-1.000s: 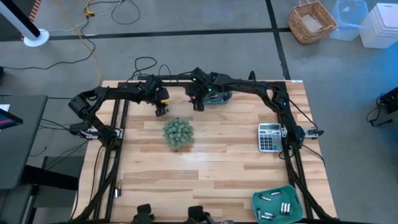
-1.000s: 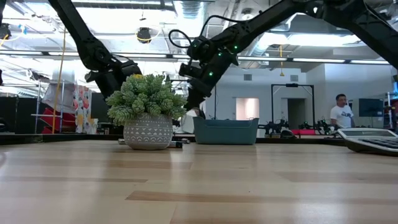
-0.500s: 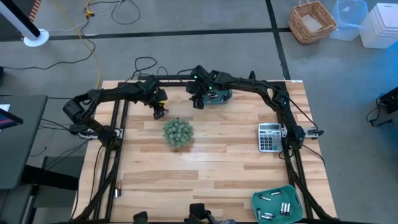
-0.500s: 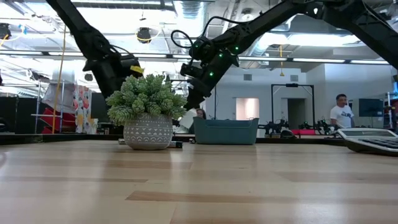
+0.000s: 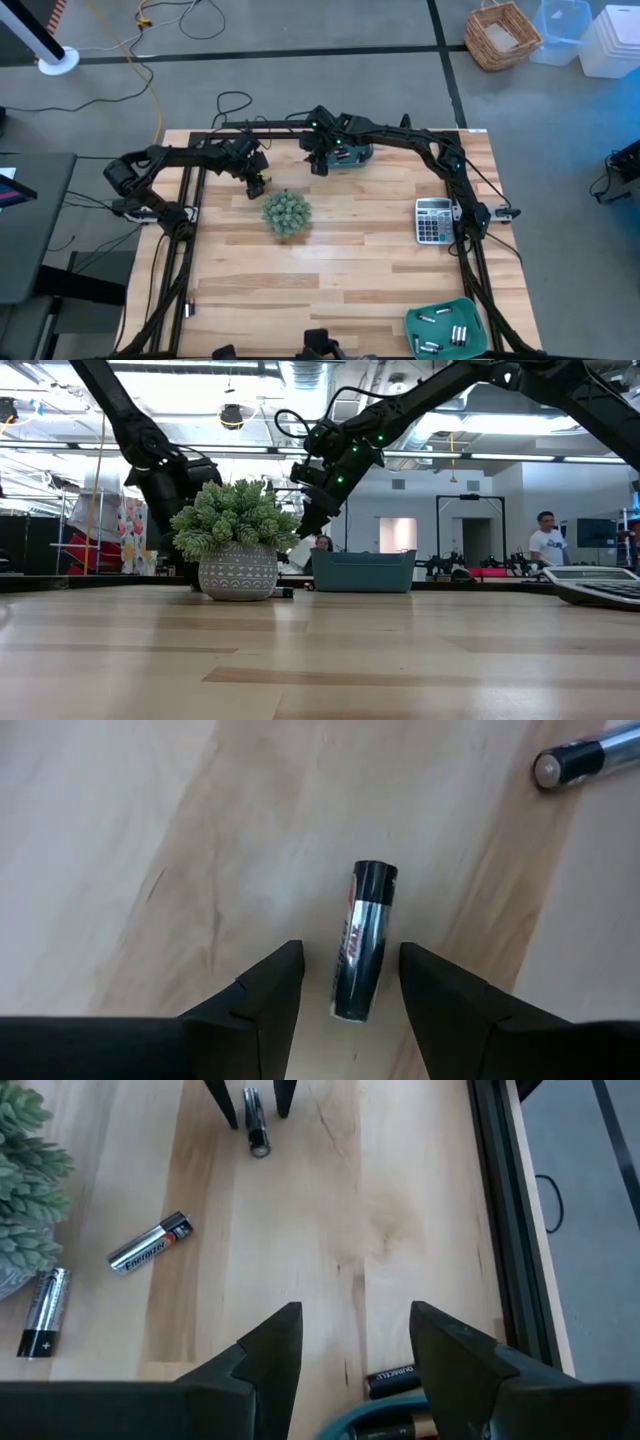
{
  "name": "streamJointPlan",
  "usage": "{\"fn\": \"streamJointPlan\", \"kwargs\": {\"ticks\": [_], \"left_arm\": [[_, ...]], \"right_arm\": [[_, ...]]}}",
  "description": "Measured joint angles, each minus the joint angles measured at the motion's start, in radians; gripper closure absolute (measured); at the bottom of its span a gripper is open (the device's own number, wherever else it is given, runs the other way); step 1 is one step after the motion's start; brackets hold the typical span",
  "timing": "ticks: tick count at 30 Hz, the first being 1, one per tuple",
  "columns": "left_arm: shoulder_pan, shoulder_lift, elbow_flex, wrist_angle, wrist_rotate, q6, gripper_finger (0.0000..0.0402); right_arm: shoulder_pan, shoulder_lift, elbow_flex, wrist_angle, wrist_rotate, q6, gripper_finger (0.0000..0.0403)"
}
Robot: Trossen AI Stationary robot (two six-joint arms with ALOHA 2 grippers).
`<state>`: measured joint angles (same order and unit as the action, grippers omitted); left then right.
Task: Sort batteries
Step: Put the silver battery into the green bin
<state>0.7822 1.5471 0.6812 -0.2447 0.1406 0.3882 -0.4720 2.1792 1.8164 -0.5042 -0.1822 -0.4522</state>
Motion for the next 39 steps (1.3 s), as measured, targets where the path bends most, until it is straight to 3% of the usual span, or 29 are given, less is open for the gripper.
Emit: {"fn": "streamJointPlan", "kwargs": {"ticks": [6, 15, 25, 36, 39], "left_arm": [[-0.001, 0.038, -0.005, 0.056, 0.001, -0.022, 0.0256], [-0.002, 0.053, -0.013, 0.09, -0.013, -0.02, 0.0361], [0.0, 0.036, -0.015, 0.105, -0.016, 0.015, 0.0361], [0.007, -0.199, -0.01, 0.257, 0.026, 0.016, 0.0361], [0.007, -0.277, -0.009, 0.301, 0.098, 0.023, 0.0361]], "right_arm": [[0.011, -0.011, -0.001, -0.009, 0.026, -0.01, 0.02], [0.015, -0.146, -0.001, -0.026, 0.073, -0.008, 0.02], [0.03, -0.318, -0.001, -0.071, 0.132, 0.014, 0.02], [0.064, -0.41, -0.044, -0.086, 0.132, 0.082, 0.02], [0.068, -0.445, -0.081, -0.06, 0.132, 0.086, 0.02]]}}
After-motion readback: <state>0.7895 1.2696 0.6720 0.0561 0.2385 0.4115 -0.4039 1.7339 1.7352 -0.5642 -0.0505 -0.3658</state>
